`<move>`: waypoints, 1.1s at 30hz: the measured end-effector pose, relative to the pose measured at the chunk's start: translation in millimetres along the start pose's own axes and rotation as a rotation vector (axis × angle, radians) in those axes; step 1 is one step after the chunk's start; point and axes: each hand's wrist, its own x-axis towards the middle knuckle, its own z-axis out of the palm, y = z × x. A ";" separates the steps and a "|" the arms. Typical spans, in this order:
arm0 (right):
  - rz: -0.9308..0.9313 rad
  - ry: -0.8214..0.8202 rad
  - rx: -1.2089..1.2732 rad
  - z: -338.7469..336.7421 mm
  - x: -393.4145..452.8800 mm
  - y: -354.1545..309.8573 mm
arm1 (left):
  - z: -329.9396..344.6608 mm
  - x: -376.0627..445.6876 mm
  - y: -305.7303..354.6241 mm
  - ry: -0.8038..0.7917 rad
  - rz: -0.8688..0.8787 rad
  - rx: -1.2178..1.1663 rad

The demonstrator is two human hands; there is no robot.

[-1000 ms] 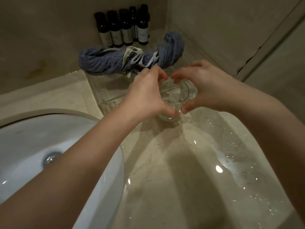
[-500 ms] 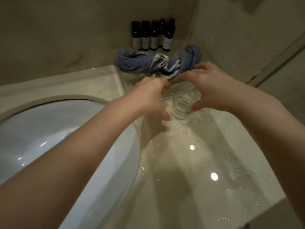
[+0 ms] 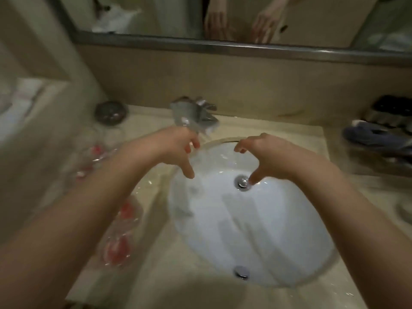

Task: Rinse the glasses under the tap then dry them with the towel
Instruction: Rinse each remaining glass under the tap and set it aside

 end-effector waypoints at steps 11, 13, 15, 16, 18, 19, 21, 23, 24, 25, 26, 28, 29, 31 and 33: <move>-0.213 -0.096 -0.006 3.3 64.0 -160.7 | 7.1 -82.0 -158.6 0.052 -0.159 -0.243; -0.220 -0.116 0.002 11.0 67.6 -173.6 | 12.3 -83.7 -164.9 0.029 -0.154 -0.265; -0.229 -0.130 0.009 19.4 71.1 -184.3 | 16.7 -83.5 -167.7 0.022 -0.140 -0.275; -0.236 -0.135 0.013 23.3 72.9 -189.3 | 18.2 -83.3 -168.1 0.018 -0.129 -0.273; -0.252 -0.136 0.026 31.1 76.3 -198.6 | 19.9 -82.7 -168.1 0.003 -0.110 -0.259; -0.264 -0.134 0.026 34.8 77.8 -203.1 | 20.5 -82.2 -168.4 -0.003 -0.103 -0.244; -0.294 -0.127 0.015 41.5 81.0 -210.9 | 22.0 -80.5 -169.0 -0.009 -0.094 -0.206; -0.319 -0.125 0.011 48.3 83.6 -218.2 | 23.9 -79.2 -169.6 -0.013 -0.085 -0.170; -0.330 -0.126 0.007 51.3 84.3 -221.4 | 25.0 -78.6 -169.6 -0.020 -0.078 -0.154; -0.338 -0.129 0.004 54.5 84.8 -224.5 | 26.0 -78.4 -169.6 -0.034 -0.073 -0.138; -0.343 -0.131 -0.001 57.4 84.9 -226.8 | 26.5 -78.4 -169.2 -0.048 -0.069 -0.124; -0.352 -0.127 0.001 61.3 85.2 -229.2 | 26.8 -78.6 -168.7 -0.057 -0.067 -0.106; -0.357 -0.123 0.016 61.8 85.9 -229.2 | 26.6 -78.5 -168.7 -0.055 -0.068 -0.106; -0.365 -0.129 0.056 61.2 87.9 -228.0 | 25.7 -78.4 -168.3 -0.056 -0.067 -0.109; -0.372 -0.139 0.080 59.9 88.2 -225.6 | 25.1 -77.9 -166.4 -0.058 -0.066 -0.107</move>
